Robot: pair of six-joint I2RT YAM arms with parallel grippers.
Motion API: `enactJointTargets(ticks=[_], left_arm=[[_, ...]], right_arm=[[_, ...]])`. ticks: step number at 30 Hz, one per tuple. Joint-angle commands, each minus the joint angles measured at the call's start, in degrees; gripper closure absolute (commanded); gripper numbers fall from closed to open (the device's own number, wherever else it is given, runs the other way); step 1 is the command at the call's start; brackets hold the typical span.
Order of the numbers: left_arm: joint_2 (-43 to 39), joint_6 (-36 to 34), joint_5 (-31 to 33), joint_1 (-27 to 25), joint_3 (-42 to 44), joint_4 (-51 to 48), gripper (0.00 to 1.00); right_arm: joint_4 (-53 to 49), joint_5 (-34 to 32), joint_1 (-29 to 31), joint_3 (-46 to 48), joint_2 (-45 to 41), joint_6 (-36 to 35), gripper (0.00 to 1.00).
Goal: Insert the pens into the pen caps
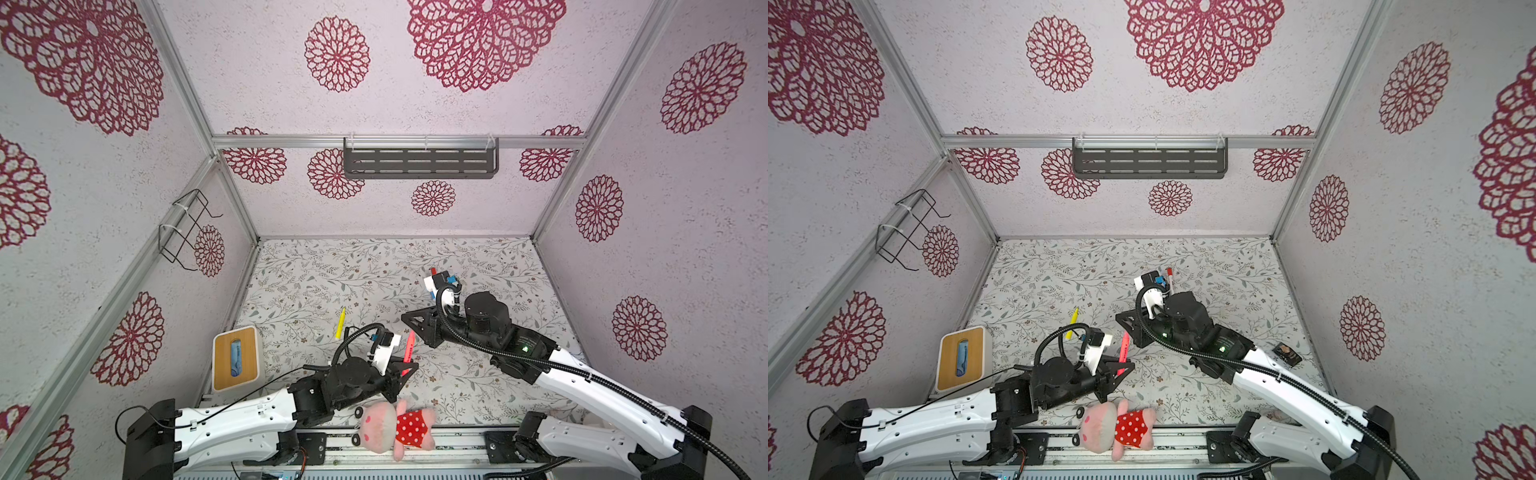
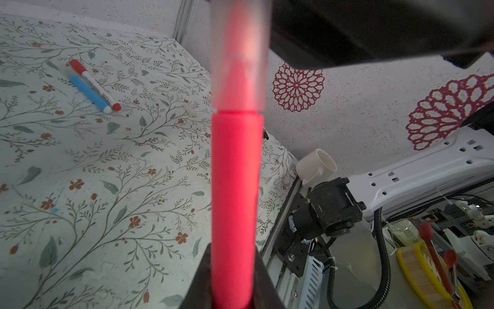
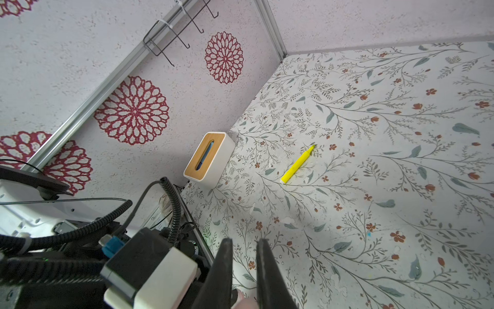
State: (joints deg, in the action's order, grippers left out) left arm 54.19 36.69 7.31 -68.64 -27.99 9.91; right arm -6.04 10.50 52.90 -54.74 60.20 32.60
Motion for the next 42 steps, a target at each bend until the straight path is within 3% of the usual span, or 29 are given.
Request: enactJointTargets(ticks=[1, 15, 21, 42], left_arm=[[-2.4, 0.7, 2.5, 0.9, -0.1, 3.4, 1.00], [-2.8, 2.4, -4.0, 8.2, -1.1, 3.6, 1.00], [-3.9, 2.4, -4.3, 10.4, -0.9, 3.0, 1.00], [-10.3, 1.5, -6.2, 17.3, -1.6, -0.5, 1.00]], right_arm=[[1.0, 2.6, 0.3, 2.8, -0.4, 2.2, 1.00], [7.4, -1.0, 7.0, 10.6, 1.6, 5.2, 1.00], [8.1, -5.6, 11.2, 12.2, 3.8, 4.2, 1.00], [15.9, -6.7, 18.3, 19.8, 5.5, 5.9, 1.00]])
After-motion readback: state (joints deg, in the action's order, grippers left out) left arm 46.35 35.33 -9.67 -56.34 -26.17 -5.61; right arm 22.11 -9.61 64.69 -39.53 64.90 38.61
